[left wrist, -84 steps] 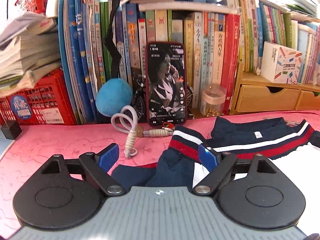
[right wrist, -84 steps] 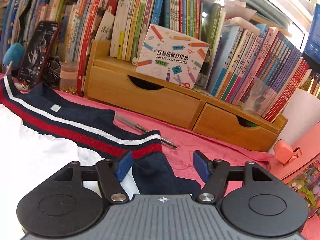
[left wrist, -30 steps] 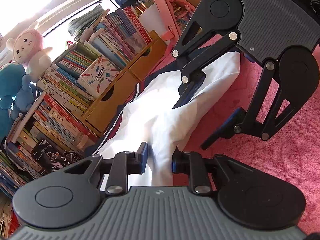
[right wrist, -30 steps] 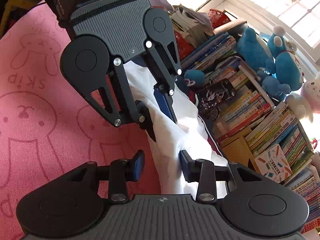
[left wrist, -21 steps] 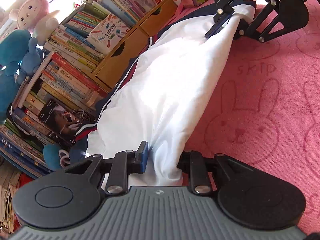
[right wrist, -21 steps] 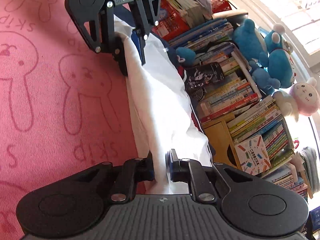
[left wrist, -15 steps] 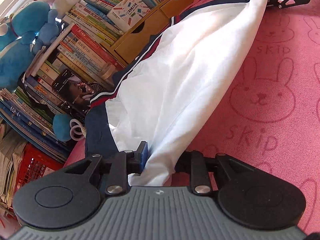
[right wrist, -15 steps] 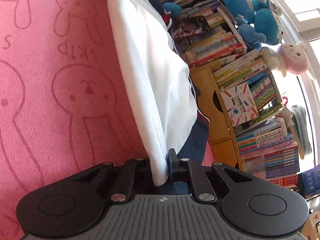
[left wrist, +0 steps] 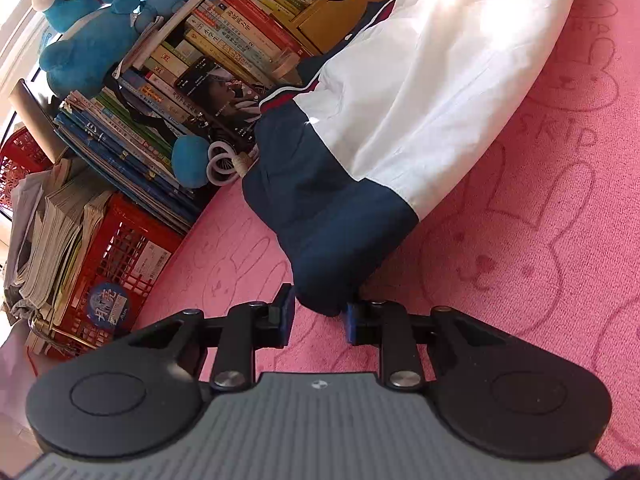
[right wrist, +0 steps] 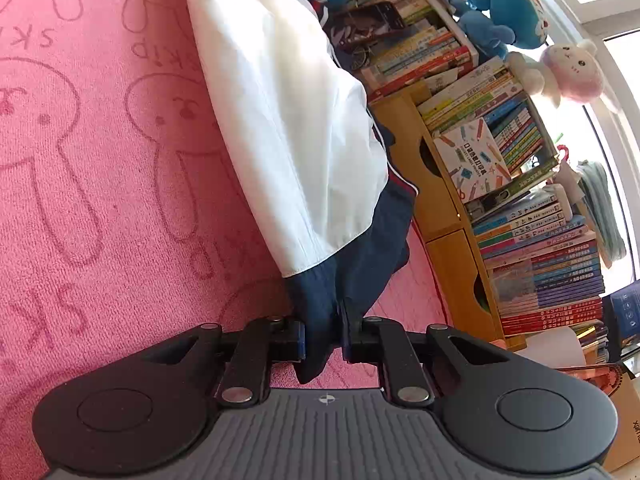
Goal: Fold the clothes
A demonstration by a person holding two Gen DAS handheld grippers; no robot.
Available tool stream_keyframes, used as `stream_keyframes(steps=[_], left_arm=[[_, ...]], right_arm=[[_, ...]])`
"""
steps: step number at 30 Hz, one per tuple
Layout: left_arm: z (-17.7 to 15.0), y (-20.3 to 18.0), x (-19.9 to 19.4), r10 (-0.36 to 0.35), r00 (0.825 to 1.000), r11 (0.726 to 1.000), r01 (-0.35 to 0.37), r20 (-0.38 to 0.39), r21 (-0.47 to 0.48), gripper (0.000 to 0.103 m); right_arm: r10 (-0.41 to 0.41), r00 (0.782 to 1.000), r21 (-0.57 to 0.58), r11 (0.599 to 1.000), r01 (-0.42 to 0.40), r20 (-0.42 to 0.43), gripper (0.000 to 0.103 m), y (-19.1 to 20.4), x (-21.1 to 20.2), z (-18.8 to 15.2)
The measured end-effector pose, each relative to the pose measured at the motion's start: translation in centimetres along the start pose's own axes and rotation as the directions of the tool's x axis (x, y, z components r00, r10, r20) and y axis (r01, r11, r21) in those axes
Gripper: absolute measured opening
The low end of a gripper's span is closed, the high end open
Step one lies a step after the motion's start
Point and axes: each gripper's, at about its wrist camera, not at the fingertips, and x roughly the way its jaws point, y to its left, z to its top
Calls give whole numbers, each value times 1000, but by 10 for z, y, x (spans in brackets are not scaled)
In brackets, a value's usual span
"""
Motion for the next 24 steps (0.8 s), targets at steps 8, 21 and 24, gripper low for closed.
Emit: stream_keyframes(steps=[8,21,24], left_arm=[[-38,30,-28,64,992,982,-82,-111,-169,37],[103,-92,-66,-241,907,968,199,345,152,70],[123,-116,-54,-308,882,944,234,357,234,70]], right_arm=[[-27,998,85,996,32,-61,32,-7,-22,-24],[-32,993,-132,990,47,116,29,46,-31,36],[-1,982,-145,989,29,189,28,54,-23,62]])
